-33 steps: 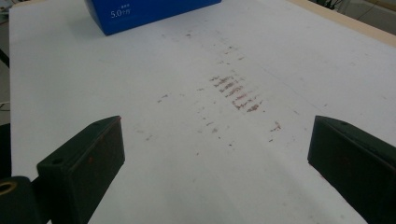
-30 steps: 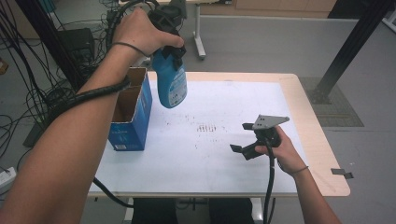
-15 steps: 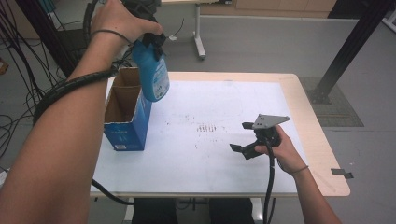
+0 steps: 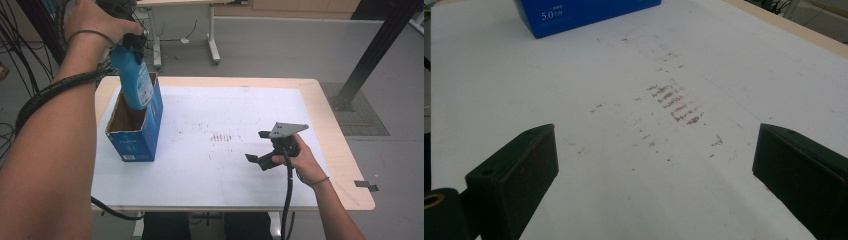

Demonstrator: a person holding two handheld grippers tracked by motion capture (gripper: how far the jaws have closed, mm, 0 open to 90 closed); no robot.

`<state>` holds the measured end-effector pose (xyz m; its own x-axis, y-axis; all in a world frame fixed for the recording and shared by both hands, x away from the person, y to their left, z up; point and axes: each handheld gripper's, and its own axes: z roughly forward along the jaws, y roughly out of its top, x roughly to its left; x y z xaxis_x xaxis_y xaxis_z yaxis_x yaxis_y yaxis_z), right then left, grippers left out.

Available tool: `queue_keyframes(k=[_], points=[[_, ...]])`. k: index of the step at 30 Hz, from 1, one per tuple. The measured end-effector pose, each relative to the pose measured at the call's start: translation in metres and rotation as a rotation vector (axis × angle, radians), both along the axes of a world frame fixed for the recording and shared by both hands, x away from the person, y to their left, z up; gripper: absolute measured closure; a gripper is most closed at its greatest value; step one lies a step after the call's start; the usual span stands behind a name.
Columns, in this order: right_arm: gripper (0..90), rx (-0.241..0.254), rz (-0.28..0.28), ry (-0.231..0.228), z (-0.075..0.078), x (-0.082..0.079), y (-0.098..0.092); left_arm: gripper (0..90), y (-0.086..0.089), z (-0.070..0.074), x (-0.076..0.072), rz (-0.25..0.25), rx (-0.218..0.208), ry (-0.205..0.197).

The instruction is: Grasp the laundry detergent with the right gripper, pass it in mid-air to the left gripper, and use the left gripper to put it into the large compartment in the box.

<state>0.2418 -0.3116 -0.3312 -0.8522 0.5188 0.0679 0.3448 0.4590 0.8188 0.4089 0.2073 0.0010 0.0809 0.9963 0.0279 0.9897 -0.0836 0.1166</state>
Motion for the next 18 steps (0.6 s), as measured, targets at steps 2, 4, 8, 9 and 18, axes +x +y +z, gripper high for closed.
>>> queue_keyframes(k=[2,4,8,9,18], points=[[4.4,0.003,-0.001,0.0,0.0,0.0,0.0,37.2,0.003,0.001,-0.002,0.025,0.014,-0.009],[4.4,0.0,-0.001,0.0,0.0,0.0,0.0,37.2,0.009,0.001,-0.003,0.054,0.007,-0.014],[4.4,-0.002,0.002,0.0,0.0,0.0,0.001,37.2,0.015,0.002,-0.004,0.099,0.006,-0.017],[4.4,0.0,0.002,0.001,0.0,0.001,0.001,37.2,0.014,0.002,-0.005,0.105,0.012,-0.023],[4.4,0.006,-0.004,-0.001,0.0,0.0,0.001,37.2,0.016,-0.005,-0.004,0.135,0.04,-0.022]])
